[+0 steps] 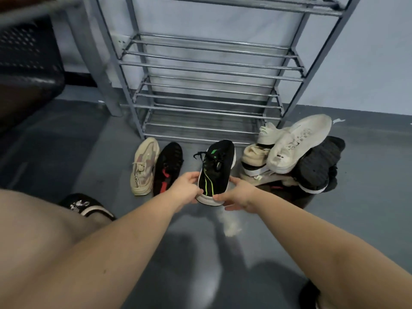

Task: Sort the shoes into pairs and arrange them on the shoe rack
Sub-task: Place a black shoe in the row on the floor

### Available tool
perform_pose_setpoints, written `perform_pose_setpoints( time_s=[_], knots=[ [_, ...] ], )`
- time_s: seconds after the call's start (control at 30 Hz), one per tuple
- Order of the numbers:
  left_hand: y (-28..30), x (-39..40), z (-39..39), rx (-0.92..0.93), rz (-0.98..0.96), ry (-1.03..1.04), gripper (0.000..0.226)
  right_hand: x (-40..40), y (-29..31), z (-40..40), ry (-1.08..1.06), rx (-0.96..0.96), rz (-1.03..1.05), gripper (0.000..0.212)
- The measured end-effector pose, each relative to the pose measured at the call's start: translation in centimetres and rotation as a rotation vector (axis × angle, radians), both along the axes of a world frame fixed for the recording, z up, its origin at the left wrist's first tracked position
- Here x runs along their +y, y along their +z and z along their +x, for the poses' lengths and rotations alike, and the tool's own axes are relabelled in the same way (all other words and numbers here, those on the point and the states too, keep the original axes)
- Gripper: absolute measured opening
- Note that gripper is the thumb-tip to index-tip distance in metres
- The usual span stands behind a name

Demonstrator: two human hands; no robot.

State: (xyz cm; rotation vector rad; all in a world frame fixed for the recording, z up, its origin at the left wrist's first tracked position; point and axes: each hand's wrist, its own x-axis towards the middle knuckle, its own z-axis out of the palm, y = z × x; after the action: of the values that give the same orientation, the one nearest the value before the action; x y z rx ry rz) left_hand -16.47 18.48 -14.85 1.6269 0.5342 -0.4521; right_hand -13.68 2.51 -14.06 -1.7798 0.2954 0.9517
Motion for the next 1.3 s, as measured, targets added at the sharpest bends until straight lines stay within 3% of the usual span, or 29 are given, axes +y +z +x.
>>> perform_pose_setpoints(
  time_s=[0.37, 0.47, 0.67, 0.87, 1.03, 1.13, 1.3],
  knots=[
    [-3.7, 3.2, 1.2, 0.129, -0.045, 0.143, 0.057, 4.2, -3.6, 3.3, 0.164, 0.075, -0.074, 0.092],
    [-4.7, 3.7, 2.0, 0.173, -0.056, 0.193, 0.057, 5.1, -4.0, 4.4, 0.214, 0.082, -0.082, 0.082],
    [-6.3, 4.8, 4.5, 0.145, 0.018, 0.205, 0.067, 7.2, -5.0, 7.0, 0.206, -0.006, -0.110, 0.079],
    [-6.7, 5.0, 5.3, 0.161, 0.249, 0.048, 0.068, 7.4, -4.8, 9.0, 0.376, -0.104, -0.235, 0.083],
    [-6.3, 3.8, 5.2, 0.108, 0.526, -0.210, 0.064, 5.0, -4.6, 8.7, 0.824, -0.324, -0.707, 0.070],
    [-5.6, 2.2, 5.2, 0.005, 0.667, -0.352, 0.062, 2.5, -4.1, 9.0, 0.828, -0.516, -0.885, 0.065],
    [-3.8, -1.3, 5.2, -0.140, 0.795, -0.590, 0.062, -2.3, -1.6, 9.1, 0.704, -0.753, -1.010, 0.067]
  ],
)
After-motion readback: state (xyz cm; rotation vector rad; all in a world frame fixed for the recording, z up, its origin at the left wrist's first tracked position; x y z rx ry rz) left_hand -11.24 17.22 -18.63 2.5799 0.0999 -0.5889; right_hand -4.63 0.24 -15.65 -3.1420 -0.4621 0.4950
